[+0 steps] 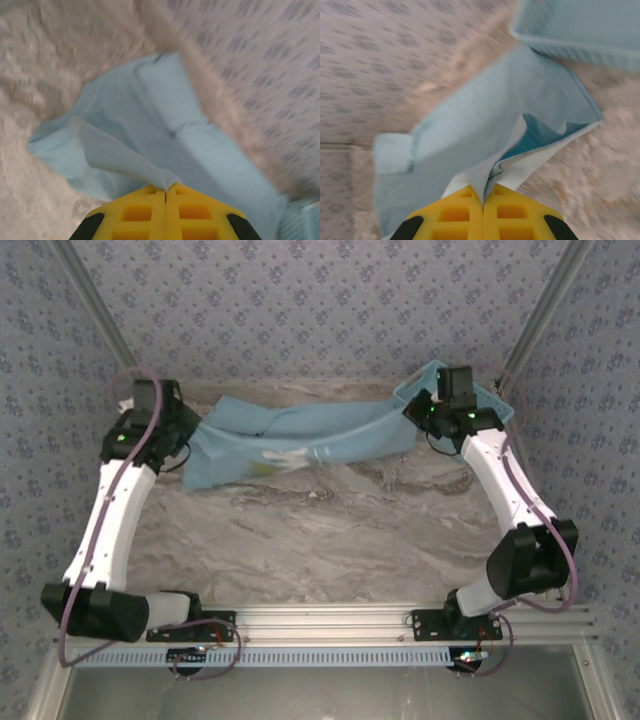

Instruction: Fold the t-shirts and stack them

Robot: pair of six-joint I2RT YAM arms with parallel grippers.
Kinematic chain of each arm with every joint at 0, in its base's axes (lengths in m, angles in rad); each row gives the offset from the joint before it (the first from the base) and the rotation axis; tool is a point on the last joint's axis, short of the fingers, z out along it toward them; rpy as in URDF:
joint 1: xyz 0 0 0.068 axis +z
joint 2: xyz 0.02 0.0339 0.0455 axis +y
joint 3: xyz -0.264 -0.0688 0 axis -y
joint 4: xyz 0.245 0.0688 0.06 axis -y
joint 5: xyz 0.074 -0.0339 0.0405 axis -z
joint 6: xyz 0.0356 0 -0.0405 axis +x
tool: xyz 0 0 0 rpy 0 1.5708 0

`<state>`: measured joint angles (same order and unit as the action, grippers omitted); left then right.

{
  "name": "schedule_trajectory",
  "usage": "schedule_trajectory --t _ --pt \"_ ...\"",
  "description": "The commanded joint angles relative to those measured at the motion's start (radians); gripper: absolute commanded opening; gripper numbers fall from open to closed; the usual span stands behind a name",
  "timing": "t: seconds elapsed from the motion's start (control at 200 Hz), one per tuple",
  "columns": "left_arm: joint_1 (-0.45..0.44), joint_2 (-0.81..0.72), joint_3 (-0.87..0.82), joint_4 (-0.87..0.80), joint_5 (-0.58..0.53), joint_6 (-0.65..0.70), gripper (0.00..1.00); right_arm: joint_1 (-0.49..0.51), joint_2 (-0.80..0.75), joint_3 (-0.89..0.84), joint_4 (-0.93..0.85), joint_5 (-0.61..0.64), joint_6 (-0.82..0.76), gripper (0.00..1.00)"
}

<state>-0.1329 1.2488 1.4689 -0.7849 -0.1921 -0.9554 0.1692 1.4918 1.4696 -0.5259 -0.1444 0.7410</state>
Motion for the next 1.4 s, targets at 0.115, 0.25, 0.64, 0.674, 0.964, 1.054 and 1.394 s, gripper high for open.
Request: schedule_trajectory --t 0.115,0.25,0.64,0.674,0.964,1.054,1.394 --pt "0.016 -0.16 0.217 0.051 -0.201 0.057 0.0 0.0 -0.181 0.123 0.108 -0.084 -0.08 0.0" --pt "0.016 -0.242 0.328 0.052 -0.263 0.115 0.0 -0.006 -0.36 0.085 0.159 -0.12 -0.078 0.0" --pt "0.035 -0.02 0.689 -0.058 -0.233 0.194 0.0 -0.049 -0.366 0.13 0.242 -0.185 0.065 0.0" --pt "0.067 0.023 0.7 -0.063 -0.179 0.172 0.0 -0.05 -0.314 0.145 0.277 -0.202 0.087 0.0" --pt "0.274 0.356 0.793 -0.049 0.165 0.092 0.0 -0.043 0.086 0.32 0.428 -0.298 0.241 0.0" --pt "0.297 0.426 0.893 -0.056 0.219 0.092 0.0 -0.037 0.183 0.419 0.441 -0.32 0.259 0.0" --pt "0.32 0.578 1.47 -0.075 0.27 0.05 0.0 -0.086 0.392 0.838 0.419 -0.307 0.326 0.0"
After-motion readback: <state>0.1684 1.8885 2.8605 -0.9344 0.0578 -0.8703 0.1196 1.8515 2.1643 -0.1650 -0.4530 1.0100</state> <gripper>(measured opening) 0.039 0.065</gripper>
